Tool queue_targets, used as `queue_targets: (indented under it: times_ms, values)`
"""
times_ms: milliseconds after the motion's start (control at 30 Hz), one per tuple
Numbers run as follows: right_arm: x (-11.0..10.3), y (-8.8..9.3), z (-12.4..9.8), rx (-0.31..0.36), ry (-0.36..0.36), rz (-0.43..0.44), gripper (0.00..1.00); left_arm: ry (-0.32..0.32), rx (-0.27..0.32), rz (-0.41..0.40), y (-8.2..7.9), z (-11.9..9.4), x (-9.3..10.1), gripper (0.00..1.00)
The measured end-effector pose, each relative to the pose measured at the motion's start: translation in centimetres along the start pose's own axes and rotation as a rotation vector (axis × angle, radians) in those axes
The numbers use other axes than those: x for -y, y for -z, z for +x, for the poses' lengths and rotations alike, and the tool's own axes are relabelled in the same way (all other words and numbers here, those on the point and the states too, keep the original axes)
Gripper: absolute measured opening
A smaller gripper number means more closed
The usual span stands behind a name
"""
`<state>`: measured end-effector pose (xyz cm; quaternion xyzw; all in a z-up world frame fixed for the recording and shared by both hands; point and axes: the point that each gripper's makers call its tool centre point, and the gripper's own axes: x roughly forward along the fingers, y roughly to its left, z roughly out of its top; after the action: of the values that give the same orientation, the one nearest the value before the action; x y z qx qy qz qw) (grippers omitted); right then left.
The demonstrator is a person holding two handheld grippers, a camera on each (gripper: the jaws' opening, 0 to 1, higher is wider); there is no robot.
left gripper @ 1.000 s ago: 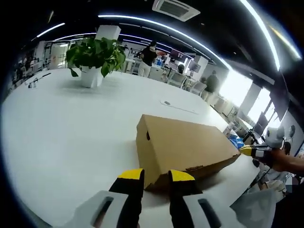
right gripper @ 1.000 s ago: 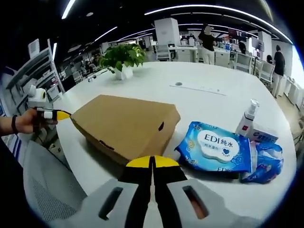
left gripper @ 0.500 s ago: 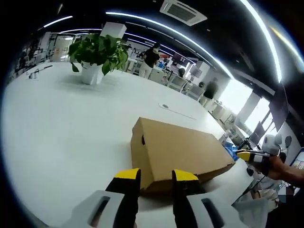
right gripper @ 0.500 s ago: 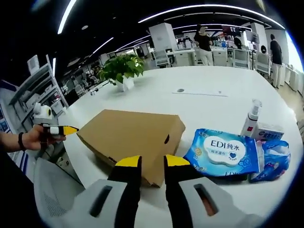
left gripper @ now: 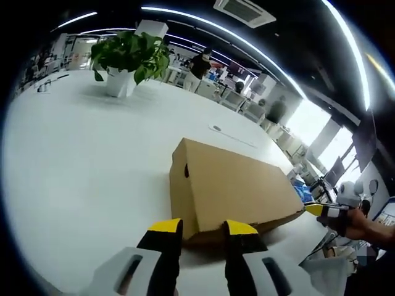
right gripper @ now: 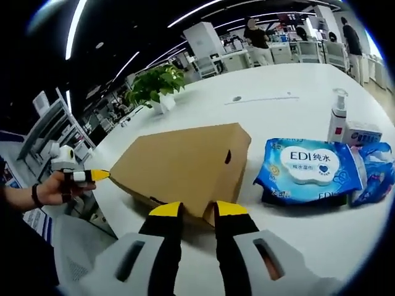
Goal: Operate the shoe box by opening the lid, removing the specified soft item, and placing it in the target area until the item is outside and the box remains undamaged.
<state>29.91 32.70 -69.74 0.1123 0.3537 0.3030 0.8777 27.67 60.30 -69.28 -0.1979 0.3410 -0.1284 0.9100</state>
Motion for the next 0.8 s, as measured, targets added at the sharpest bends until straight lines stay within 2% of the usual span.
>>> queue_targets:
  times_ms: [133, 333, 800]
  values:
    - [0.1, 0.2, 0.2, -0.008, 0.000, -0.001, 0.18, 0.004, -0.015, 0.006, 0.3, 0.3, 0.0, 0.24]
    - [0.2, 0.1, 0.3, -0.012, -0.007, -0.016, 0.19, 0.011, -0.022, 0.010, -0.2, 0.8, 0.3, 0.24]
    - [1.5, -1.3, 1.2, 0.000, 0.015, -0.012, 0.18, 0.018, -0.028, 0.021, -1.7, 2.8, 0.4, 0.24]
